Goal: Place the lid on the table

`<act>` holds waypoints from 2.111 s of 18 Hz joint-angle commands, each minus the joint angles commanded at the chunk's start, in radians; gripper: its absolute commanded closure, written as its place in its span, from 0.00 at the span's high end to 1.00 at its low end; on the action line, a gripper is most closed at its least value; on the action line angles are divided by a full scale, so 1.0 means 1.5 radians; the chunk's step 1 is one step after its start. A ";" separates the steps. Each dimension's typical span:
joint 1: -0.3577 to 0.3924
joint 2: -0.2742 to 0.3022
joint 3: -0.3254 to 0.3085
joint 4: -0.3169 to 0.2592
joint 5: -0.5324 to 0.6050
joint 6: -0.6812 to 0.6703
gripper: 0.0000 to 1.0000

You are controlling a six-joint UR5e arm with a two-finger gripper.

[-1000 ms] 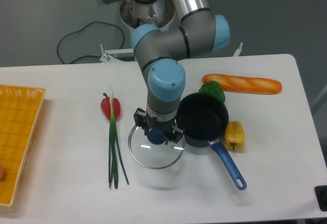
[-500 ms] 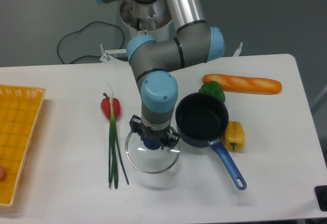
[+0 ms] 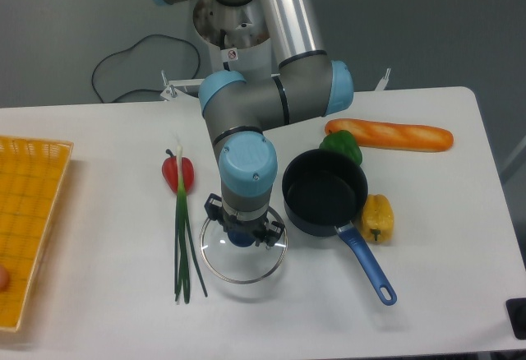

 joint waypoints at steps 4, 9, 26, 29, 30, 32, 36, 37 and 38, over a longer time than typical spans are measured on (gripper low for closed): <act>0.000 -0.008 0.001 0.011 0.001 0.001 0.39; 0.000 -0.024 0.008 0.015 0.001 0.001 0.39; 0.006 -0.068 0.035 0.040 0.005 0.002 0.41; 0.006 -0.072 0.035 0.040 0.005 0.003 0.41; 0.007 -0.072 0.035 0.040 0.005 0.003 0.41; 0.007 -0.073 0.035 0.040 0.005 0.004 0.41; 0.007 -0.074 0.035 0.040 0.005 0.004 0.44; 0.007 -0.076 0.035 0.040 0.005 0.004 0.45; 0.007 -0.076 0.035 0.040 0.005 0.004 0.45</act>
